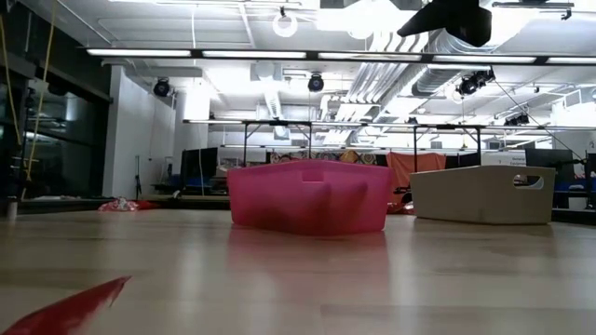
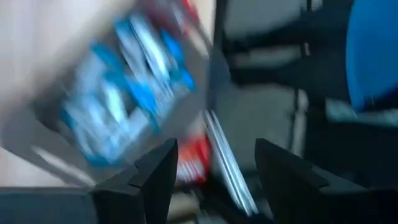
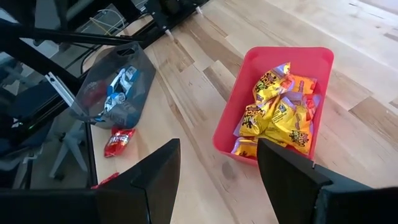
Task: Sort candy
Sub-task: Put the red candy into the gray bin
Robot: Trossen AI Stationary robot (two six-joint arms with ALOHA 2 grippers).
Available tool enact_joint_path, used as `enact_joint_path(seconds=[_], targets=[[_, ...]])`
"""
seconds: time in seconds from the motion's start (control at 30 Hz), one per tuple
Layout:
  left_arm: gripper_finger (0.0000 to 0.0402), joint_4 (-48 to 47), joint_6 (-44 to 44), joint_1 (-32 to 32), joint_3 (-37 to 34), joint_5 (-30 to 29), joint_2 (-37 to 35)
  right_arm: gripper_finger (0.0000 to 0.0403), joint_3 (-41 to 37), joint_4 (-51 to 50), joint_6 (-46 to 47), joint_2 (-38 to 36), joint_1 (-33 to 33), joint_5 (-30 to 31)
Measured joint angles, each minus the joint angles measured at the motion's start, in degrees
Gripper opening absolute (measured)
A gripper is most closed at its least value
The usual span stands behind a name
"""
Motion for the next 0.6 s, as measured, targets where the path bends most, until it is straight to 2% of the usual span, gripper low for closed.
enact_joint_path(seconds=[0.13, 0.23, 0.3, 0.37, 0.47, 0.6], targets=[[0.0202, 1.45, -12.7, -5.79, 0.0, 10.8, 6.09, 0.0206, 0.0, -0.01, -1.18, 0.0, 0.0, 0.0], [0.0202, 3.29, -28.12, -6.61, 0.0, 21.3, 11.63, 0.0206, 0.0, -0.01, -2.24, -0.01, 0.0, 0.45], [0.0202, 6.51, -35.3, -7.04, 0.0, 25.12, 14.94, 0.0206, 0.0, -0.28, -2.76, -0.02, 0.0, 0.85], [0.0202, 12.11, -39.7, -7.42, 0.0, 25.71, 18.04, 0.0206, 0.0, -0.52, -3.59, -0.02, -0.08, 0.89], [0.0202, 19.41, -43.1, -7.28, 0.02, 23.56, 22.34, 0.0206, 0.0, -0.76, -3.79, -0.02, -0.35, 0.87], [0.0202, 19.37, -44.35, -7.23, 0.02, 21.11, 27.82, 0.0206, 0.0, -1.6, -4.34, -0.02, -1.0, 0.87]])
